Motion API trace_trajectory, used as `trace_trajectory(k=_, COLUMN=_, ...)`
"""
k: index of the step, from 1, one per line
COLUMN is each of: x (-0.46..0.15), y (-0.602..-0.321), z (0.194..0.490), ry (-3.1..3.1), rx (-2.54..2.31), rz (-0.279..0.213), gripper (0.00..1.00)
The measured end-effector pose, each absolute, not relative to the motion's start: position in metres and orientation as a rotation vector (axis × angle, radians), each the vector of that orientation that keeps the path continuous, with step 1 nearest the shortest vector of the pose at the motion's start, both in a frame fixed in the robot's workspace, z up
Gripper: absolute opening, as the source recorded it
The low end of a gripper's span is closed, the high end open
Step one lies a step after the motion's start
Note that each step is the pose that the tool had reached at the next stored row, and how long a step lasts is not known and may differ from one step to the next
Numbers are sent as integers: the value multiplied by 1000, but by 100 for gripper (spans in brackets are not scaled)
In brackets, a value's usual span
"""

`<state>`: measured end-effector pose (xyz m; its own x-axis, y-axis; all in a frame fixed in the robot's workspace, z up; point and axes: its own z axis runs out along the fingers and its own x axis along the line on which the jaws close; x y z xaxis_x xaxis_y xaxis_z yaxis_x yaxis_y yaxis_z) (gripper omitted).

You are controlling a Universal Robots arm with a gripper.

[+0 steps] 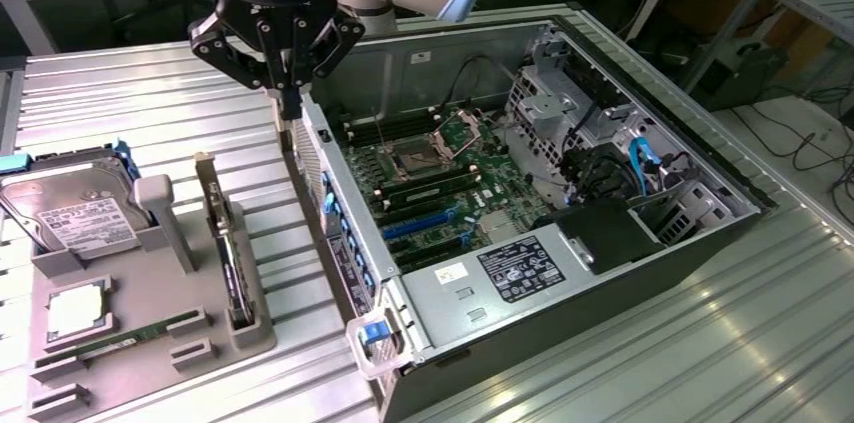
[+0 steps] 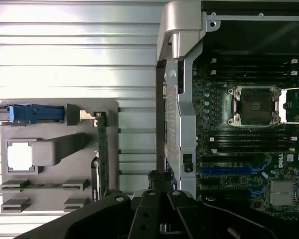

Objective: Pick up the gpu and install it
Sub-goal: 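Reach for the gpu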

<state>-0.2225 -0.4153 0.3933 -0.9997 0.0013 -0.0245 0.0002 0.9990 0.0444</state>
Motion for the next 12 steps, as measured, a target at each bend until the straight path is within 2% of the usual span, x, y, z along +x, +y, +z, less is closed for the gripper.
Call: trace_trajectory(k=12, x=-230, y=-418, z=393, ry=3116, rx=1, rz=69, gripper=11)
